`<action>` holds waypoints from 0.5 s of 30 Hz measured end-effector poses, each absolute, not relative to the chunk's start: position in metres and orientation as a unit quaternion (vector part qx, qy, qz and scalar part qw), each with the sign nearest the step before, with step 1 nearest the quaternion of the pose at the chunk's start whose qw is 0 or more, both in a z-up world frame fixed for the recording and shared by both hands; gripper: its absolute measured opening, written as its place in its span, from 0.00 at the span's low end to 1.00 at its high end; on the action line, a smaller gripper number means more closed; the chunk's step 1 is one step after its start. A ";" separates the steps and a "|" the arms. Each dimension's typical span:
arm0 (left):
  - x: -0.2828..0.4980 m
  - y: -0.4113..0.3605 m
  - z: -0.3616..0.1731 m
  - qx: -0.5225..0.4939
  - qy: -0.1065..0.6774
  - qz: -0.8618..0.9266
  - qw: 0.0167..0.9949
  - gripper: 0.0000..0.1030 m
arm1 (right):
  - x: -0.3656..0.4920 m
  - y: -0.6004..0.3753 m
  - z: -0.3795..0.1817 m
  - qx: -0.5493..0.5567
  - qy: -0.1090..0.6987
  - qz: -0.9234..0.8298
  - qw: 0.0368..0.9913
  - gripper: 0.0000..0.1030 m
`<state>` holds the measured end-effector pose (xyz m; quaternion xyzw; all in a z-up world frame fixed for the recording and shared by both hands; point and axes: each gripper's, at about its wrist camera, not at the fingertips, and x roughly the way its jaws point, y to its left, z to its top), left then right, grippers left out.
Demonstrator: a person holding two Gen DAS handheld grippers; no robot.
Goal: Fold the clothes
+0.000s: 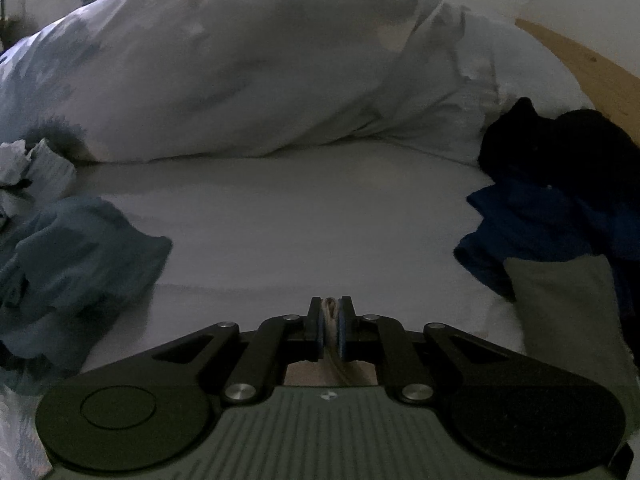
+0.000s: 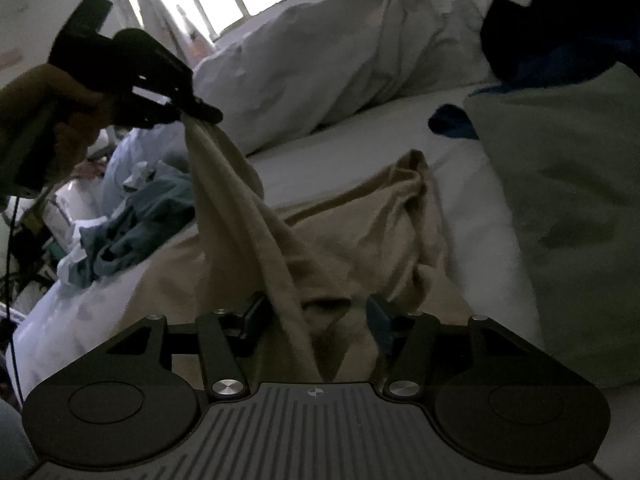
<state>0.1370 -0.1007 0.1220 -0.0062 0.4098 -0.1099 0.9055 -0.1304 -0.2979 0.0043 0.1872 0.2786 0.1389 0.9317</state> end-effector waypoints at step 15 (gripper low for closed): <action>0.135 -0.093 0.125 -0.017 0.415 -0.109 0.903 0.10 | -0.130 -0.294 0.002 0.215 0.303 0.138 0.918 0.28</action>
